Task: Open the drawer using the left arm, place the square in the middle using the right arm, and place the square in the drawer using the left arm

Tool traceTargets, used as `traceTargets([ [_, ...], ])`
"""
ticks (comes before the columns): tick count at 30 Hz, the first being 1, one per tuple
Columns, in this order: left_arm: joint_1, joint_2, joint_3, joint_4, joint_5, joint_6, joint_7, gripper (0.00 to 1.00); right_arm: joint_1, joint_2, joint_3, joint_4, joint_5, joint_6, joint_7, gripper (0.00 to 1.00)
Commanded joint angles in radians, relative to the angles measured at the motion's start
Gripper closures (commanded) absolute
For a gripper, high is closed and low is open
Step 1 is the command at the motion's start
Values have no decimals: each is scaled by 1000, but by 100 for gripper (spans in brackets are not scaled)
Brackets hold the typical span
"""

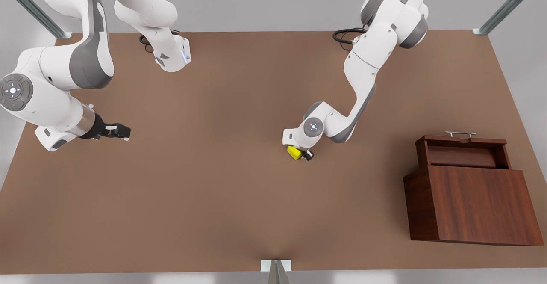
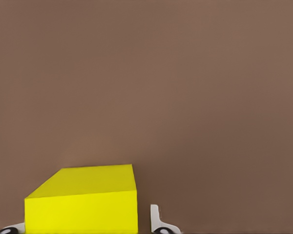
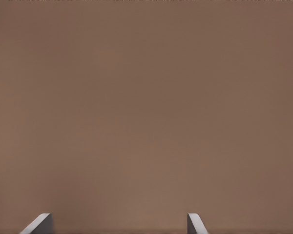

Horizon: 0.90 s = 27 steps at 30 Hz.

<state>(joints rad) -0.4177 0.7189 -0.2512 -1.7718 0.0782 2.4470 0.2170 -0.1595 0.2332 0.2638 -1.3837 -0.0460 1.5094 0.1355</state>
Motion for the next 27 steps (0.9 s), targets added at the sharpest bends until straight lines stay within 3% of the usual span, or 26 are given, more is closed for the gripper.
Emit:
traceTargets([
  [1,0,-1,3,0,0,0,-1,33,0,0,0,0,0,0,-1,0],
  [8,0,-18,9,0,-2,-8,-1,42,-2,0,0,-2,0,0,-1,0],
  [14,5,-18,9,0,-3,-11,-7,31,-2,0,0,-2,0,0,-1,0],
  [24,17,-52,9,0,-11,-39,-10,34,-2,0,0,-2,0,-2,-1,0],
  [27,86,-298,21,0,-12,-307,-290,34,-2,0,0,-2,2,-2,-1,0],
])
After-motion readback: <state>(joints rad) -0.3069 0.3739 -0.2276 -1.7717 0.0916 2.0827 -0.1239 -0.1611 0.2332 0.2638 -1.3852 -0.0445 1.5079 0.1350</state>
